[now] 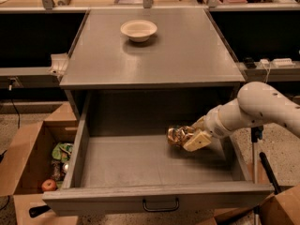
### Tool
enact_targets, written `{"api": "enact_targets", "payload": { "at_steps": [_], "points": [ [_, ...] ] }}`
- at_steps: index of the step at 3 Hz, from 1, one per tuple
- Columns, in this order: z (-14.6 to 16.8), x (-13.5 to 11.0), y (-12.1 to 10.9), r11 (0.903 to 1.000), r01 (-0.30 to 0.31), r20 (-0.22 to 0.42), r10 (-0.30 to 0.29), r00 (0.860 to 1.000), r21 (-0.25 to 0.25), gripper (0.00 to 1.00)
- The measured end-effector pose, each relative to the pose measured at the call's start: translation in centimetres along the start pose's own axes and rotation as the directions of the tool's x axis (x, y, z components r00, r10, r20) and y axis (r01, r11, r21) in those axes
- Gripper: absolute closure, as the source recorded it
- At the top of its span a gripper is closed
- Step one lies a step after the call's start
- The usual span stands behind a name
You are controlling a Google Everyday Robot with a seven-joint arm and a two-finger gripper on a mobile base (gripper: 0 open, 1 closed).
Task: Place orange can into top drawer
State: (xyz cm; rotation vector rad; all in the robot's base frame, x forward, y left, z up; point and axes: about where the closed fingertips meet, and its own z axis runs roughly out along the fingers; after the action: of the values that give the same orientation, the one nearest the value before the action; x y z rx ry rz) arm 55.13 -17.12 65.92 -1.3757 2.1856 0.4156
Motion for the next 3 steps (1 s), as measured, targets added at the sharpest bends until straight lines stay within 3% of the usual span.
{"api": "enact_targets", "payload": {
  "at_steps": [2,3],
  "points": [
    [2.3,0.9,-3.0,0.9995,-0.028,-0.016,0.028,0.999,0.011,0.58],
    [3.1,0.9,-3.8,0.9996,-0.029,-0.021,0.029,0.999,0.006,0.27]
  ]
}}
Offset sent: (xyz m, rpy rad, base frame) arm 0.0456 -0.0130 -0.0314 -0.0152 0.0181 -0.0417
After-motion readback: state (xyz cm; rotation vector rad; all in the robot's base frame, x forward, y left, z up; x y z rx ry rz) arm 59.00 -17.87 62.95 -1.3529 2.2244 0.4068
